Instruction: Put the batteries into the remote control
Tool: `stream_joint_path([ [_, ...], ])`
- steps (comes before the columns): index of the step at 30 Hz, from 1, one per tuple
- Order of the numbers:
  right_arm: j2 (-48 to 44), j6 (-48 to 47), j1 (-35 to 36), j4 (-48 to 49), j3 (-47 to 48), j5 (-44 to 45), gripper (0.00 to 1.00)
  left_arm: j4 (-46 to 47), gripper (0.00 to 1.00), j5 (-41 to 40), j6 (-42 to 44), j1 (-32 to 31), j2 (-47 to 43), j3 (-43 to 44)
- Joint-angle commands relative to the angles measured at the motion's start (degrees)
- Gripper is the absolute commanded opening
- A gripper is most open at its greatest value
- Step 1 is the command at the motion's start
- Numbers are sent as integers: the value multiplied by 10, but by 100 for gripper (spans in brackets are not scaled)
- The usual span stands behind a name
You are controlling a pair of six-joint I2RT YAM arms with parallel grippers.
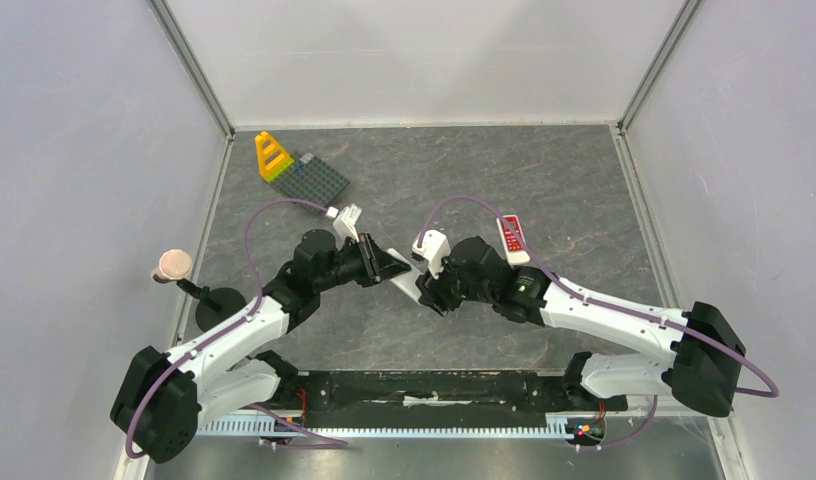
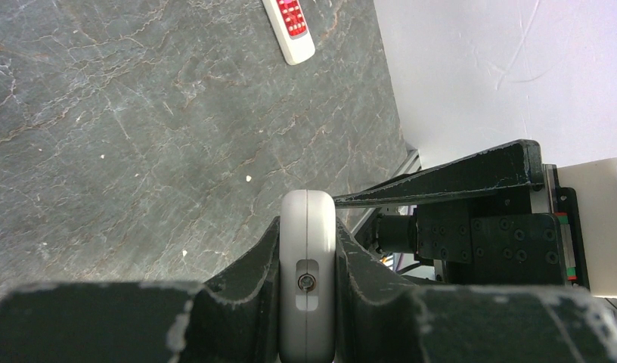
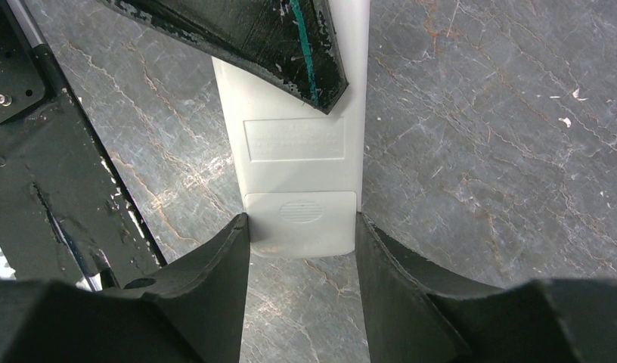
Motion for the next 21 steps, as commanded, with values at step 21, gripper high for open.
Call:
stream_joint_path([
  [21,23,9,2,-27,66,16,72,108,2,107,-142,15,-8,17],
])
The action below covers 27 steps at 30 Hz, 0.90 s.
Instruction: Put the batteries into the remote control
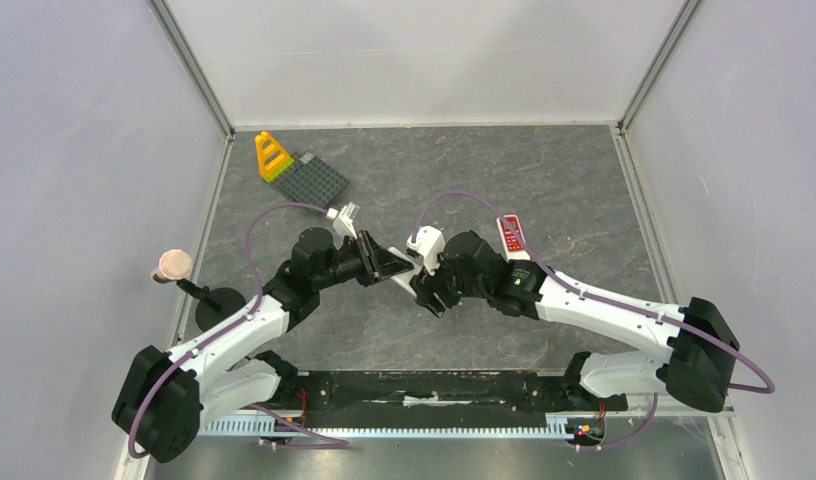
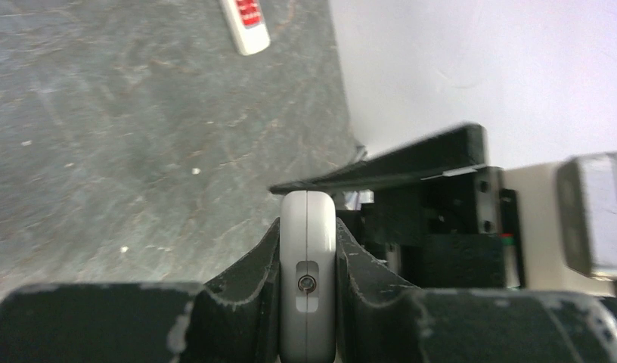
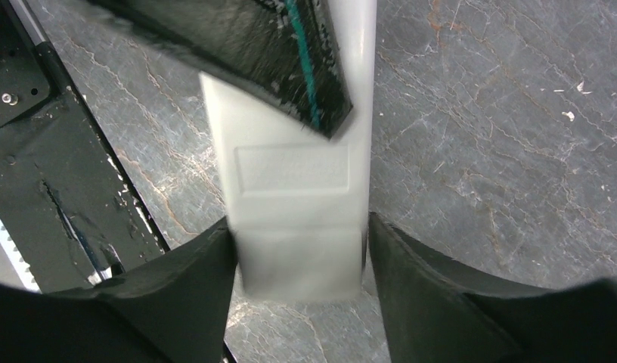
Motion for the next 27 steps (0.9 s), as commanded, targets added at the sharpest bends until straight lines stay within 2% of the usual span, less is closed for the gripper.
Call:
stream_joint_path([
  [1,-2,5,2,27,20,24,76,82,2,68,-59,2,-14,17],
  [7,-35,21,2,50,25,41,98,65,2,67,-49,8,-16,18],
  [14,-72,58,2,72,38,47,98,61,2,66,-51,16,-15,19],
  [20,-99,146,-4,56,62,113,98,62,2,63,-64,23,-23,17],
  [24,-142,264,-23,53,50,173,98,63,2,56,-87,30,-41,14],
  [27,-172,384,-33,53,13,186,98,59,2,46,-117,36,-59,15],
])
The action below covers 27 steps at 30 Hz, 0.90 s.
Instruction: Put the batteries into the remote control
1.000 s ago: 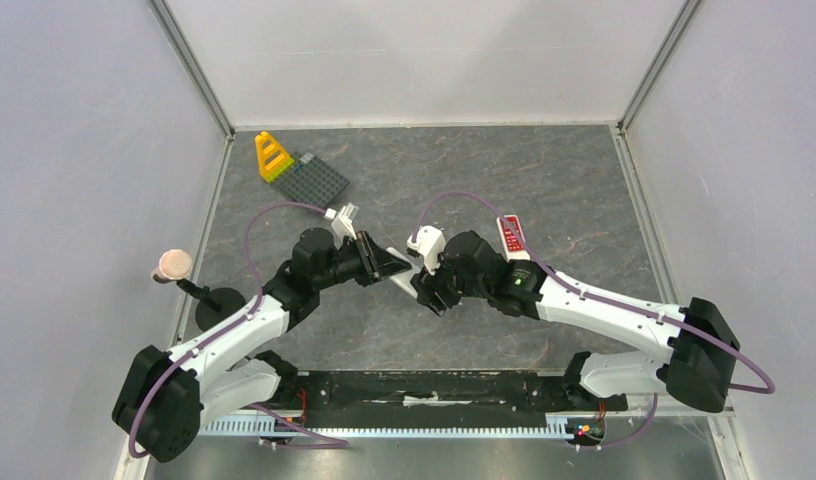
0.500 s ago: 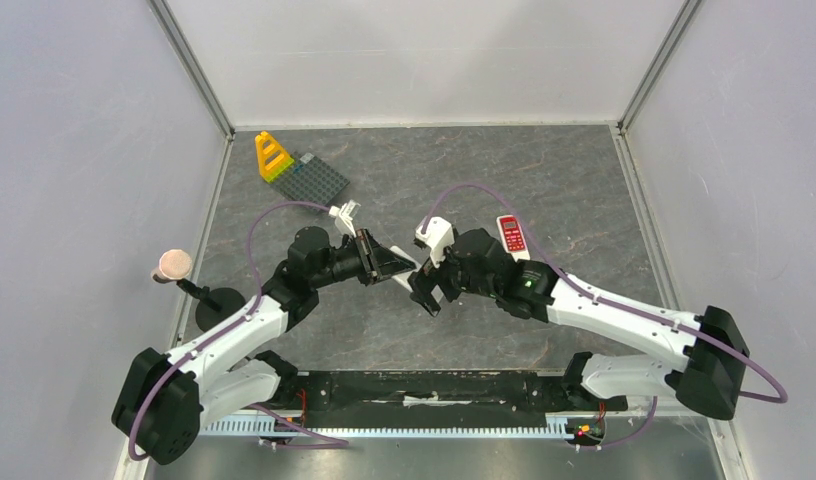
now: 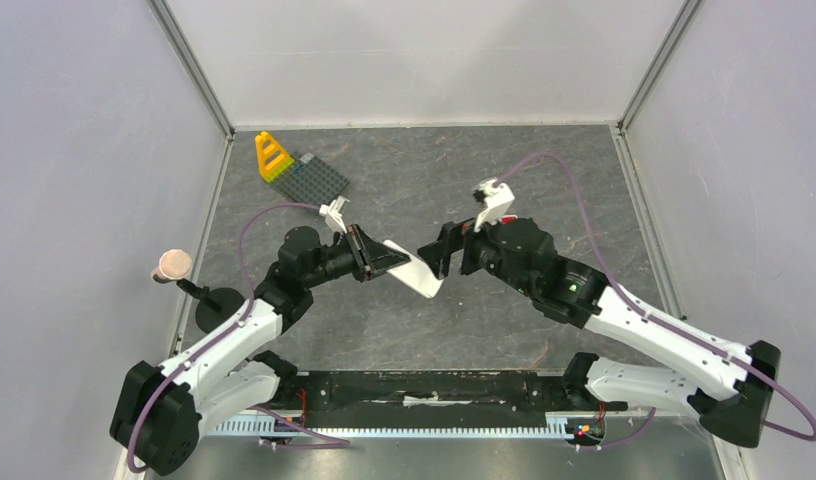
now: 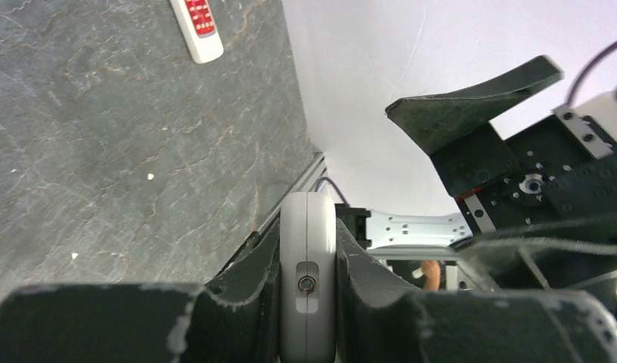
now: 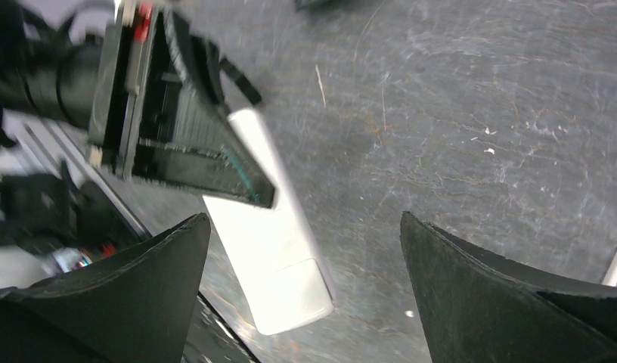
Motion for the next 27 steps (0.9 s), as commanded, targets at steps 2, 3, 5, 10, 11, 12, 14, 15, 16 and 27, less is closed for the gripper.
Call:
stream_joint_path([
  [2,-65,231,-13,39,-58,46,98,26,2,-9,-75,10,-40,15],
  [3,-78,256,-13,59,-80,34,98,25,2,-12,-84,10,-44,16],
  [5,-97,297,-13,111,-114,16,98,24,2,-16,-100,11,-49,17],
  [10,-107,359,-13,160,-142,-12,96,29,2,-29,-142,12,-62,17],
  [11,-106,371,-12,163,-146,-16,95,31,2,-32,-150,12,-64,16],
  [12,-105,381,-13,168,-151,-17,93,35,2,-35,-157,12,-66,16],
  [14,-104,407,-13,180,-163,-23,89,39,2,-39,-170,13,-68,16],
  [15,-103,418,-13,195,-172,-29,86,42,2,-39,-174,12,-67,15],
  [16,-101,428,-13,204,-178,-37,83,43,2,-38,-178,12,-67,16],
  [27,-81,463,-14,238,-196,-70,59,78,2,-33,-216,22,-64,1],
])
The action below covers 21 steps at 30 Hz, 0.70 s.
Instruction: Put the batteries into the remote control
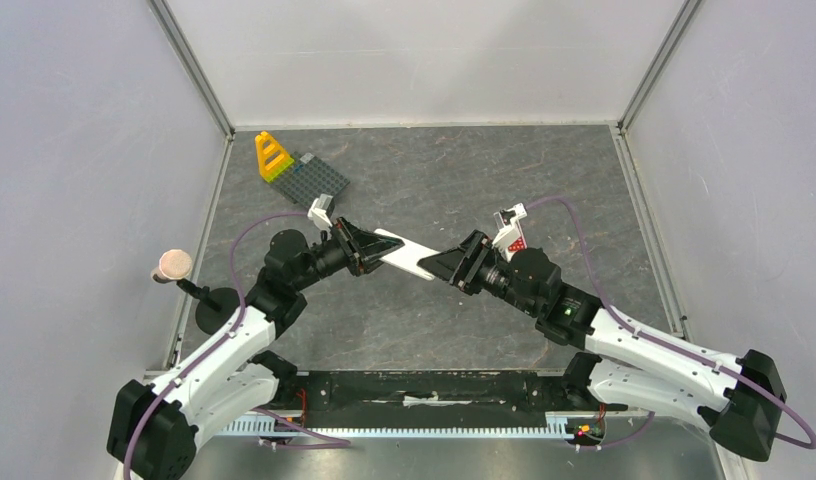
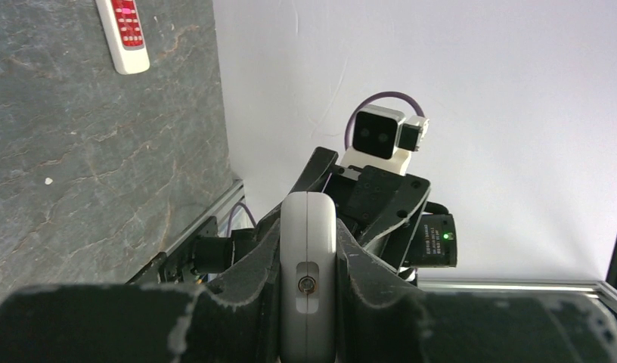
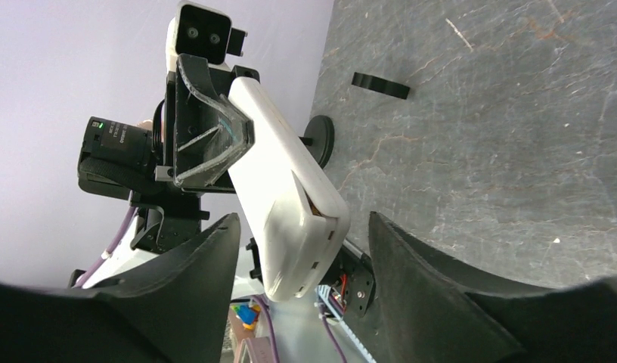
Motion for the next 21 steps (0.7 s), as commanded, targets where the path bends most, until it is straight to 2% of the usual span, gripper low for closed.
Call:
stream_joint_path([
  [1,-3,26,-1,36,-7,1,57,57,2,1,-42,12,-6,-3],
  [9,-6,34,-5,35,-13,6,37,76,2,15,-55,24,-7,-14],
  [21,6,32,-6,42,-13,-11,25,114,2,20,-76,27,1,-25],
])
